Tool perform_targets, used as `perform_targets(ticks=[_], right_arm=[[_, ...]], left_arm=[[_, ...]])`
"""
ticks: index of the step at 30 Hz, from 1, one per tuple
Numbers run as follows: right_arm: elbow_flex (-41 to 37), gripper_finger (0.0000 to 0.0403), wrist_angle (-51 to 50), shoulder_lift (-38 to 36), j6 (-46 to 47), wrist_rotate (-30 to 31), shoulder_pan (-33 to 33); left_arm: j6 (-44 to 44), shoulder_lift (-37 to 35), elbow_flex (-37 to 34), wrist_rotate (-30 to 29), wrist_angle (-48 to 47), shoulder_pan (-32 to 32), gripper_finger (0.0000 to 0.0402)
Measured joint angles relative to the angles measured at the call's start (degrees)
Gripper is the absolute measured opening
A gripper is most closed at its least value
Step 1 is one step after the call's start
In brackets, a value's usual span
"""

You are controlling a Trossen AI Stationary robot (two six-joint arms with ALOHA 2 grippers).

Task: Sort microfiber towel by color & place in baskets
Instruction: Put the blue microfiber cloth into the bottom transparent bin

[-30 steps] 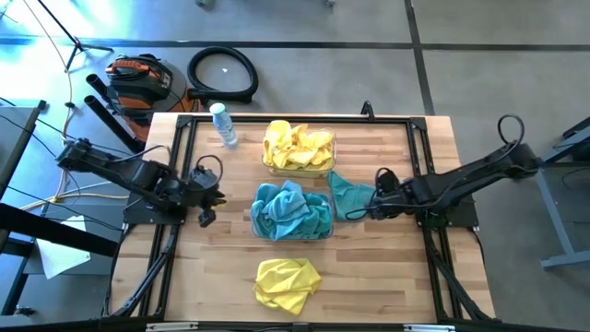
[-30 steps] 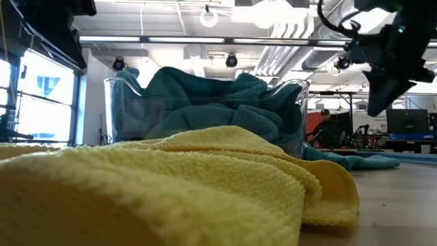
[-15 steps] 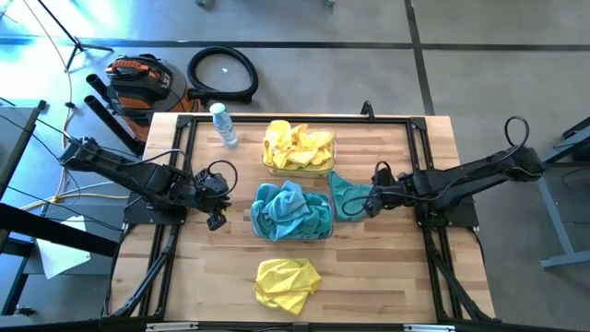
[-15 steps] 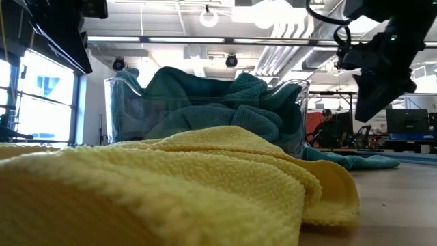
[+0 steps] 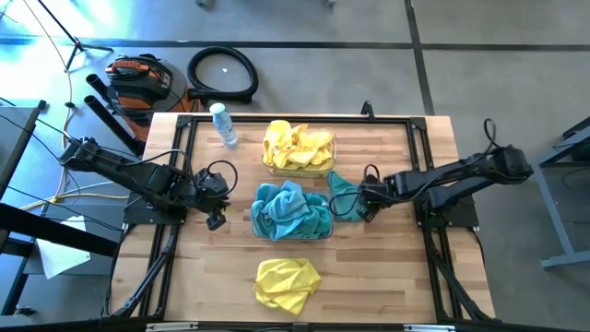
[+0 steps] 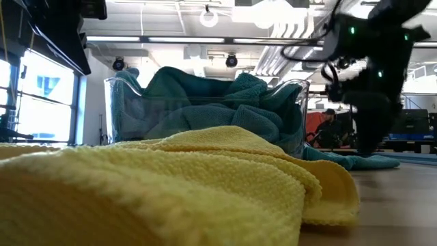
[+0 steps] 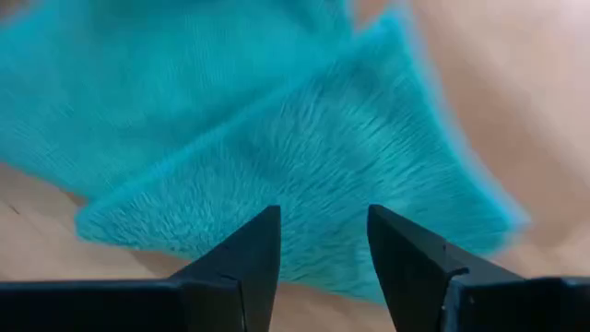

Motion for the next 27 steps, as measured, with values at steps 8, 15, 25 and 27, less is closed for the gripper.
perform_targets(ticks=[8,15,25,27], right_arm=[[-8.39,0.0141,8.79,-0.47,7.33,-2.22,0.13],[-6.29,0.0018,7.69,0.17,7.95,-2.52,0.13],[8.89,0.0006,-18.59,0.30,22.15,2.06,6.90],[14.22,0.0006,-23.71,0.30,26.13,4.42,9.68]], left_arm=[[0.85,-0.01,0.00,-0.05,-0.72,0.00,0.0074],[3.52,0.00,0.00,-0.27,-2.29,-0.02,0.0074],[6.63,-4.94,0.00,-0.29,-13.68,-0.02,0.0074],[7.90,-7.58,0.00,-0.39,-13.75,-0.02,0.0074]])
